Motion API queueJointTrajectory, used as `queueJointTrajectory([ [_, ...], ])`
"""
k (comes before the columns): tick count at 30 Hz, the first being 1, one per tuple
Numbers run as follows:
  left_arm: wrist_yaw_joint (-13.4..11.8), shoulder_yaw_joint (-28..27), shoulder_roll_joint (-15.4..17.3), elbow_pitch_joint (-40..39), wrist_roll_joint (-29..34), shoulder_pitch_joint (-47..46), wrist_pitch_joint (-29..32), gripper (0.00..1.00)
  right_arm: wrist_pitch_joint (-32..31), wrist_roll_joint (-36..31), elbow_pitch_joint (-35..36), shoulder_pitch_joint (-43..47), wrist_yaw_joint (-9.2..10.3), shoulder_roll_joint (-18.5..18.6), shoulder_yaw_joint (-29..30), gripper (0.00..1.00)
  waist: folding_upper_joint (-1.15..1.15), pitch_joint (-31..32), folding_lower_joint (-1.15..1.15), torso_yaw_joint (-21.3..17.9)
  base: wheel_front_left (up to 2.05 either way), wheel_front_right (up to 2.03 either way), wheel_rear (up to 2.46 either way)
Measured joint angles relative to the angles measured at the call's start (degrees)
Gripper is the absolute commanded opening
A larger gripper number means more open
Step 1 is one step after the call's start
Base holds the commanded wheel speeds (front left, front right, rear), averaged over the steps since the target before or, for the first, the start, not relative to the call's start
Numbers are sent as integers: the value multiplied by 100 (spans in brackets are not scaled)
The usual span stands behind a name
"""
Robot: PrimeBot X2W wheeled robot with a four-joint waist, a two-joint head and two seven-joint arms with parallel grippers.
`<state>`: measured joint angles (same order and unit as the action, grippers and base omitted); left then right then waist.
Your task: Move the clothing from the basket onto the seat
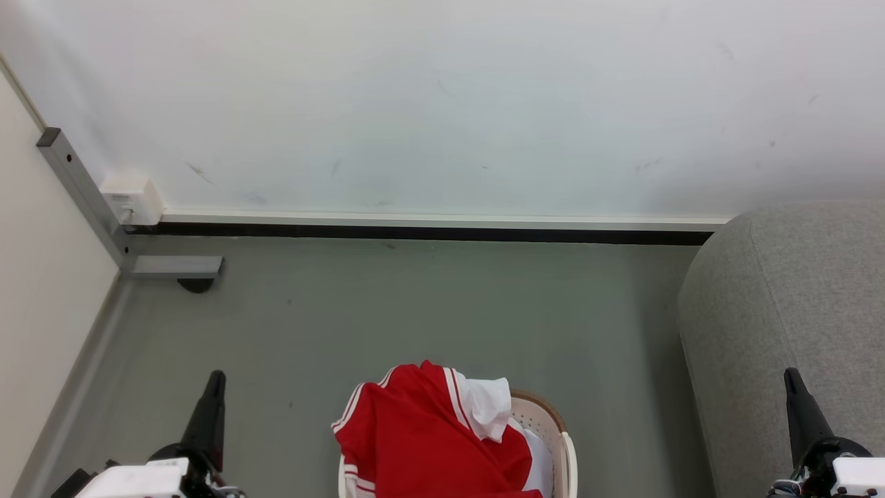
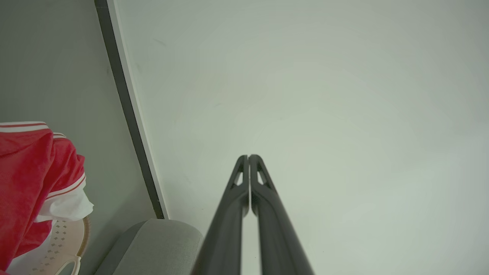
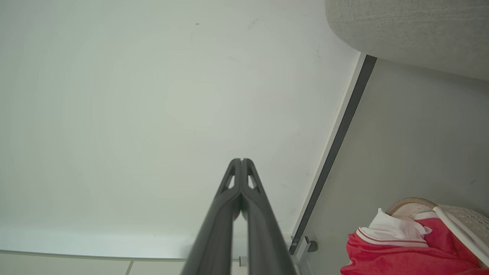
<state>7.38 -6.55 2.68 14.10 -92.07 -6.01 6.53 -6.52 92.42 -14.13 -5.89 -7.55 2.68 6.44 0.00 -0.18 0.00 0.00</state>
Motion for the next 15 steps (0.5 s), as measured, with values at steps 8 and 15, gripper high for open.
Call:
queueJointTrajectory([
  [8, 0, 0, 0, 0, 0, 0, 0, 0, 0, 0, 0, 0, 0, 0, 0, 0, 0, 0, 0, 0, 0, 0, 0],
  [15, 0, 0, 0, 0, 0, 0, 0, 0, 0, 0, 0, 0, 1, 0, 0, 0, 0, 0, 0, 0, 0, 0, 0],
])
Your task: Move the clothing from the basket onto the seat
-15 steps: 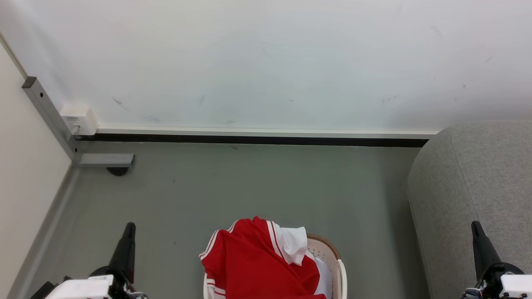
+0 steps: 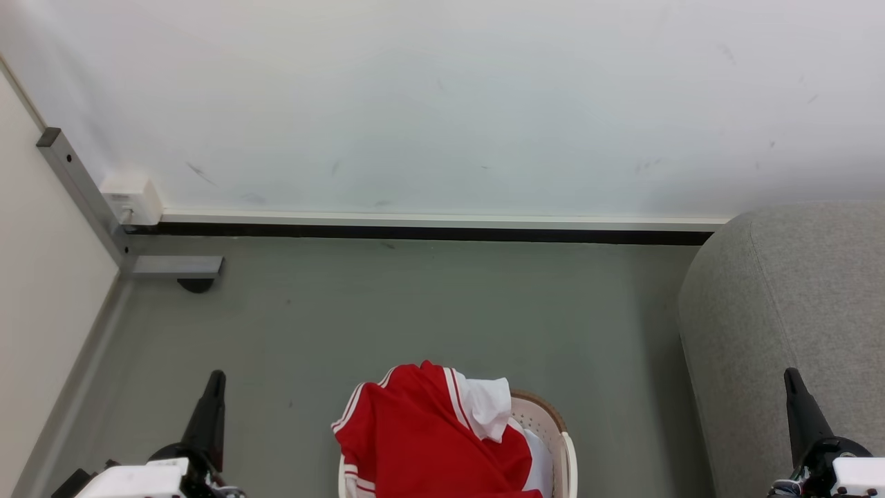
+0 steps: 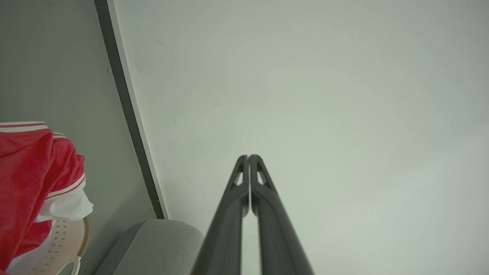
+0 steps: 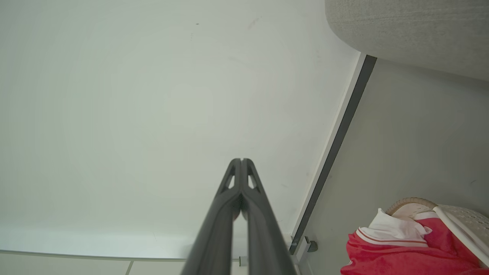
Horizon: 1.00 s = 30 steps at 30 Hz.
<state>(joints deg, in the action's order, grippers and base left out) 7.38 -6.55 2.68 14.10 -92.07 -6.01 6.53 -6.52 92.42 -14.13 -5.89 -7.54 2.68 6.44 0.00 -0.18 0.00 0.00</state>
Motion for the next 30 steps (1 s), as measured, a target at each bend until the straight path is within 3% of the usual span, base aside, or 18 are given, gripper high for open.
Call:
queueJointTrajectory([
  [30, 0, 0, 0, 0, 0, 0, 0, 0, 0, 0, 0, 0, 0, 0, 0, 0, 0, 0, 0, 0, 0, 0, 0],
])
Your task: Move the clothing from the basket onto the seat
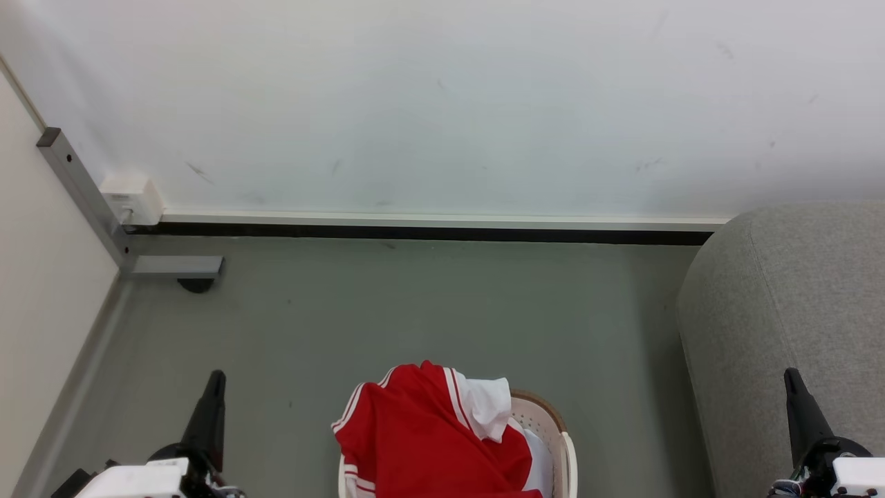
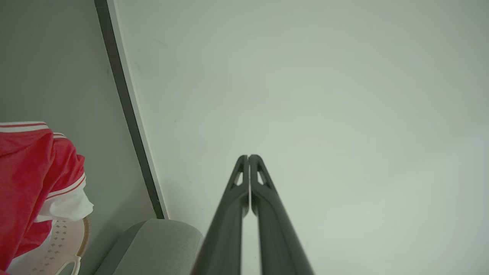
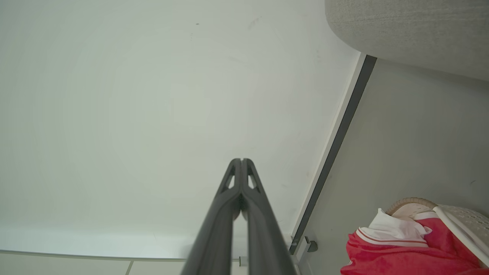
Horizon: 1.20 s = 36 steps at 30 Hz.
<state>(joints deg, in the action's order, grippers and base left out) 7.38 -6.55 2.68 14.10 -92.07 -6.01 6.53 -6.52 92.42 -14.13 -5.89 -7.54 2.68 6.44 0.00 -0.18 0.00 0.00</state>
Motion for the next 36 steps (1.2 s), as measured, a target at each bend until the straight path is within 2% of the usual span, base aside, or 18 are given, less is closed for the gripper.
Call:
queueJointTrajectory([
  [25, 0, 0, 0, 0, 0, 0, 0, 0, 0, 0, 0, 0, 0, 0, 0, 0, 0, 0, 0, 0, 0, 0, 0],
  [26, 0, 0, 0, 0, 0, 0, 0, 100, 0, 0, 0, 0, 0, 0, 0, 100, 0, 0, 0, 0, 0, 0, 0],
  [36, -33, 142, -74, 247, 30, 273, -115, 100, 100, -1, -226, 275, -1, -105, -100, 100, 0, -2, 0, 0, 0, 0, 0],
])
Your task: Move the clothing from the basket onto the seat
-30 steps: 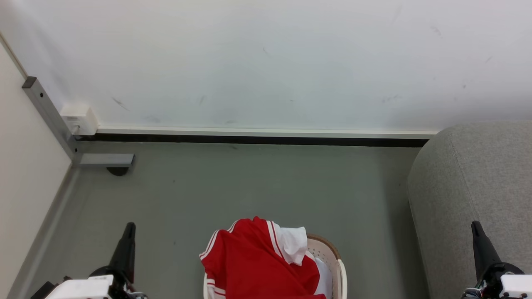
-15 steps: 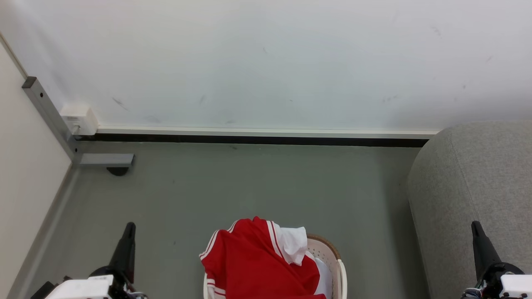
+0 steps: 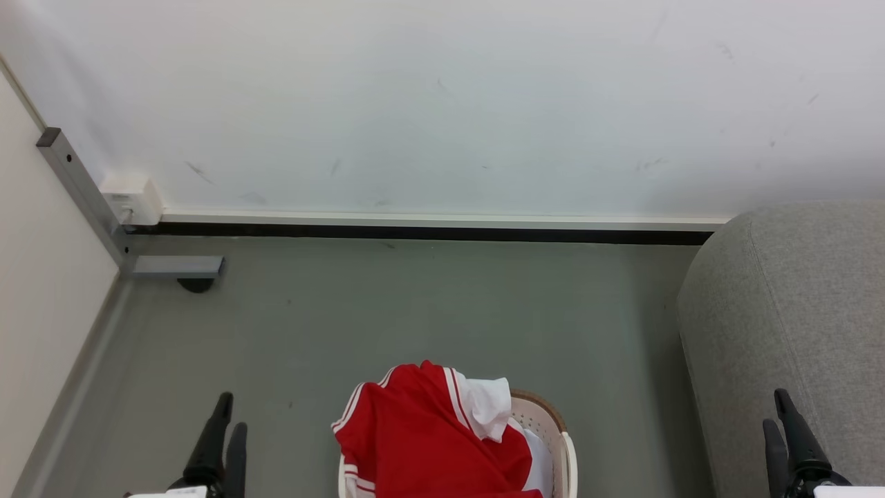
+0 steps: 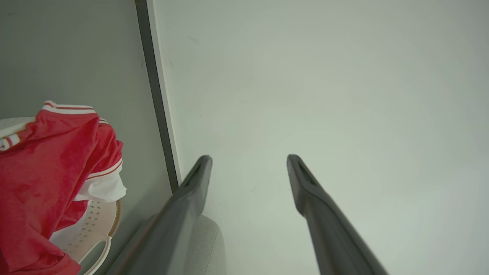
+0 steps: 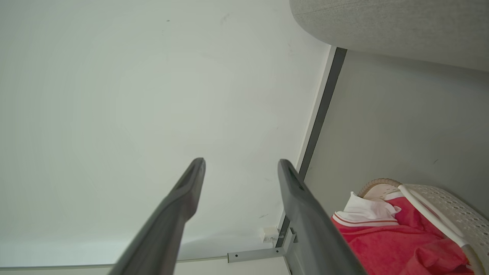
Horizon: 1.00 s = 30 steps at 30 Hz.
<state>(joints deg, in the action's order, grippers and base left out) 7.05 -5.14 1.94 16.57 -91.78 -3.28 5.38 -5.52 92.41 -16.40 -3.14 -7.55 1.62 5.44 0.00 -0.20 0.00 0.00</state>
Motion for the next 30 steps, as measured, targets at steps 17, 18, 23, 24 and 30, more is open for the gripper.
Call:
queueJointTrajectory([
  [17, -105, 270, 2, -118, 882, -2, -438, 100, 459, -1310, 222, 2, 0, 69, -274, 100, 0, -13, 0, 11, 0, 0, 0],
  [18, -110, 294, 2, -140, 969, -2, -456, 100, 479, -1455, 253, 3, 0, 73, -303, 100, 0, -14, 0, 12, 0, 0, 0],
  [23, -231, 421, 4, -209, 1579, -3, -595, 100, 599, -2184, 400, 4, 0, 171, -461, 100, 0, -19, 0, 9, 0, 0, 0],
  [24, -252, 439, 5, -222, 1683, -3, -606, 100, 619, -2323, 434, 4, 0, 190, -490, 100, 0, -20, 0, 8, 0, 0, 0],
  [30, -396, 576, 9, -335, 2429, -2, -739, 100, 745, -3171, 583, 5, 0, 316, -708, 100, 0, -23, 0, -2, 0, 0, 0],
])
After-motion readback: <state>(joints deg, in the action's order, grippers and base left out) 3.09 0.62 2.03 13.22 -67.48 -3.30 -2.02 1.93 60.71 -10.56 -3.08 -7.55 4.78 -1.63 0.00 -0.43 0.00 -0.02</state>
